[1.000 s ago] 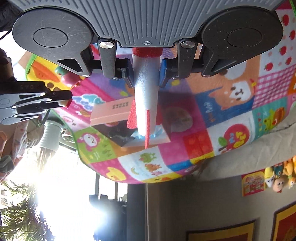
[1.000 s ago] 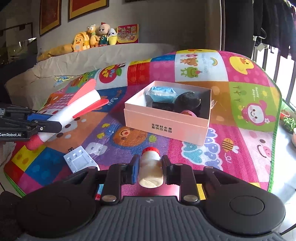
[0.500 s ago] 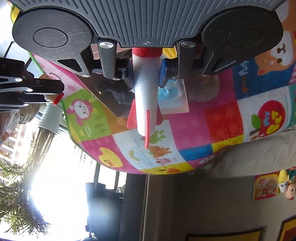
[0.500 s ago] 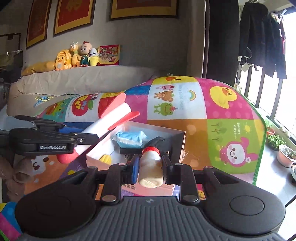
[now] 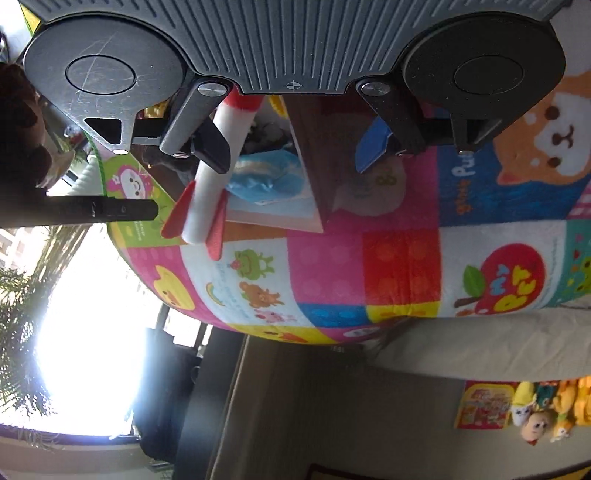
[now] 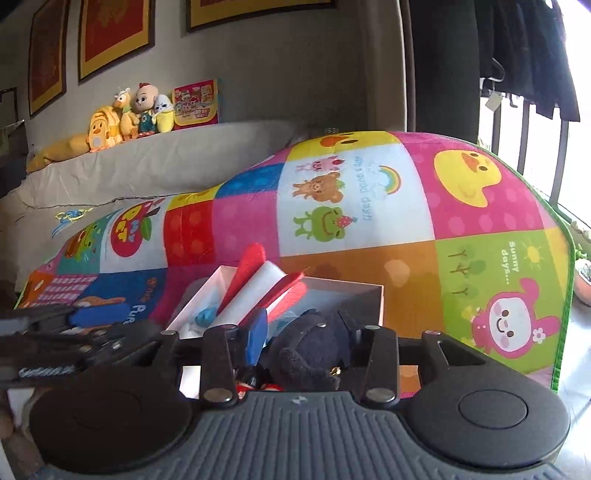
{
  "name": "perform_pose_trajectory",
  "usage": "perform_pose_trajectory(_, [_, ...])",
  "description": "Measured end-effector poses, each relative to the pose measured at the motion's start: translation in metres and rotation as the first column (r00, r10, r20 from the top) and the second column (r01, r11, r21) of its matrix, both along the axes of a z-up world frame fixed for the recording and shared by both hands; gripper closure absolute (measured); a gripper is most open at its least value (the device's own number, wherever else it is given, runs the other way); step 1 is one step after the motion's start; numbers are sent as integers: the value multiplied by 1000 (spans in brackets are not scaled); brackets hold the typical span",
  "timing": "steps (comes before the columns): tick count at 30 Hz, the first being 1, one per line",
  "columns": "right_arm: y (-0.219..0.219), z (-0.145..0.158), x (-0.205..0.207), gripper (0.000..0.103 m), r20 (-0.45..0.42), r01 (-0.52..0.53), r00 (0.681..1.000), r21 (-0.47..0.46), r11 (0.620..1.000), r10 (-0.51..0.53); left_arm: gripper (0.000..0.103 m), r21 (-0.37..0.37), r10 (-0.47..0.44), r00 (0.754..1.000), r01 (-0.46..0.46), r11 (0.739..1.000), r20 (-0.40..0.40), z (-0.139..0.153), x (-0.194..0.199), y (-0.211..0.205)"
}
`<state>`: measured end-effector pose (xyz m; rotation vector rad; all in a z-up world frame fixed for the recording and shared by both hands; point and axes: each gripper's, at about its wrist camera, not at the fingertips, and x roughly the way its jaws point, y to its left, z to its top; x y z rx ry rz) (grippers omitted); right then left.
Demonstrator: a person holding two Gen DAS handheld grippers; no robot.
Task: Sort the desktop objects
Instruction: 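Carry the rocket into the pink box with the left gripper while the right drops the bottle in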
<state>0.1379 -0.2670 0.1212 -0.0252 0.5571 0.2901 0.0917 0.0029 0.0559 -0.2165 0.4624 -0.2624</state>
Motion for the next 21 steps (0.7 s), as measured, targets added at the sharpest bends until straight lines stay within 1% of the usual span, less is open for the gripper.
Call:
perform_pose_trajectory(2, [6,-6,16,64,-36,3,999,-12,1000,-3,19,-17,13,1000,-13,1000,-18,-10,-5,6])
perform_pose_trajectory(5, [24,-21,38,64,-106,19,994,-56,998,-25,16,-28,4,1000,-4,1000,-25,-20,-6,9])
perform_pose_trajectory(8, [42,-39,60,64,-146,46,987,-111,993,-62,10,-42,-3,1000,3,999,3,-23,-10,12])
perform_pose_trajectory(9, [45,-45,67,63,-156,56,985,-118,991,-74,8,-46,-2,1000,3,999,18,-24,-12,12])
perform_pose_trajectory(10, [48,-47,71,60,-149,68,985,-131,989,-88,8,-51,-2,1000,3,999,29,-25,-14,14])
perform_pose_trajectory(11, [51,-48,74,58,-147,62,986,-142,988,-83,8,-57,-3,999,5,998,33,-27,-15,14])
perform_pose_trajectory(13, [58,-46,74,58,-150,22,988,-166,986,-47,8,-75,-18,1000,19,997,19,-29,-13,16])
perform_pose_trajectory(16, [64,-45,67,60,-155,-3,987,-294,956,-45,7,-96,-10,1000,12,995,20,-30,-14,21])
perform_pose_trajectory(18, [57,-42,59,60,-161,6,985,-335,942,-63,7,-109,-2,1000,4,994,19,-31,-15,24])
perform_pose_trajectory(19, [53,-40,56,61,-169,23,982,-350,936,-87,6,-114,1,1000,1,993,14,-32,-14,24])
perform_pose_trajectory(20, [49,-37,54,61,-179,25,980,-342,939,-92,6,-116,3,1000,-2,993,10,-32,-13,25])
perform_pose_trajectory(21, [45,-30,49,61,-182,21,980,-314,949,-82,6,-116,3,1000,-2,993,9,-32,-13,24])
